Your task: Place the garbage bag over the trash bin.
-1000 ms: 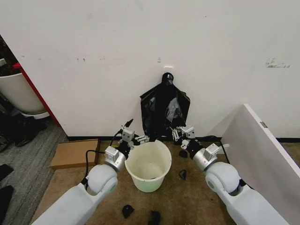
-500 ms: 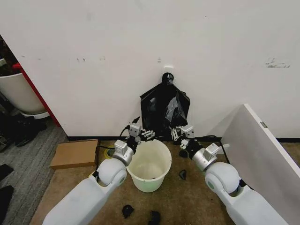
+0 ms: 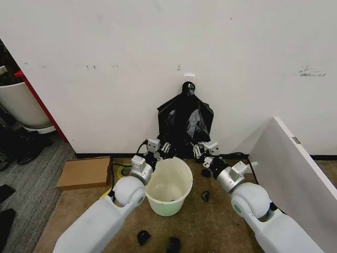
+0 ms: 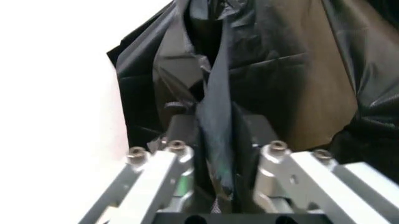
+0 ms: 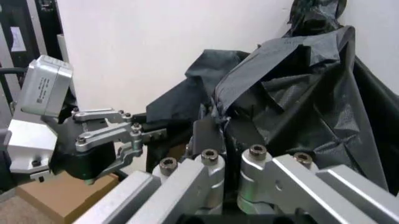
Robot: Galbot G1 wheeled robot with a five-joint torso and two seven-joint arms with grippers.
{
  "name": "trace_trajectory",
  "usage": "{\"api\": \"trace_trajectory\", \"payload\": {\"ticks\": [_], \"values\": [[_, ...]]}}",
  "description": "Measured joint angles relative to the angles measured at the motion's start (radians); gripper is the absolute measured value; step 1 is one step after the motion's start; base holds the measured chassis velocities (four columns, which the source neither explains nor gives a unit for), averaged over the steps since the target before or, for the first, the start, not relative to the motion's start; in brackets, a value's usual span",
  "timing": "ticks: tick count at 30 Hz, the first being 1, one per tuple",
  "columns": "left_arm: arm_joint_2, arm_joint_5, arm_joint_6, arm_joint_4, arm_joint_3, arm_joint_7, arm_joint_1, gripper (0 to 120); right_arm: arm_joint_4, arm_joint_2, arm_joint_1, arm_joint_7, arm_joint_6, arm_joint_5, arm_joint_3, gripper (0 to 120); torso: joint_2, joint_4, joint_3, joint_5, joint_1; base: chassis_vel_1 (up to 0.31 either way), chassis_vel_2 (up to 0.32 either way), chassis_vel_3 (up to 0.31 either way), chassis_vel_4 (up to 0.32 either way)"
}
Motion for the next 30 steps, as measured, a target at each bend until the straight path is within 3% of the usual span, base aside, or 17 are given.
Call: {"api": "trace_trajectory", "payload": {"ticks": [5,11,16,21,30], "values": [[0.009,-0.002,0.0,-0.017,-0.005,-0.001,0.007,0,0.002,-0.004,0.0,0.005,-0.001,0.006,0.001,0,0.0,0.0,0.0,0.0,0.0,0.0,0.0,0.0,0.0],[0.036,-0.009,0.0,-0.061,-0.032,-0.003,0.038,0,0.013,-0.007,-0.002,0.011,-0.004,0.018,0.001,0,0.0,0.0,0.0,0.0,0.0,0.0,0.0,0.0,0.0],[0.087,-0.02,0.0,-0.148,-0.085,-0.005,0.098,0,0.05,-0.021,-0.03,0.021,-0.018,0.052,0.008,0,0.0,0.0,0.0,0.0,0.0,0.0,0.0,0.0,0.0],[0.16,-0.025,-0.001,-0.306,-0.182,-0.004,0.224,0,0.157,-0.055,-0.121,0.028,-0.027,0.095,0.035,0,0.0,0.0002,0.0,-0.0002,0.0,0.0,0.0,0.0,0.0],[0.218,-0.066,0.013,-0.509,-0.203,-0.006,0.319,0,0.354,-0.056,-0.234,0.037,-0.062,0.139,0.071,0,0.0,0.0,0.0,-0.0001,0.0,0.0,0.0,0.0,0.0]]}}
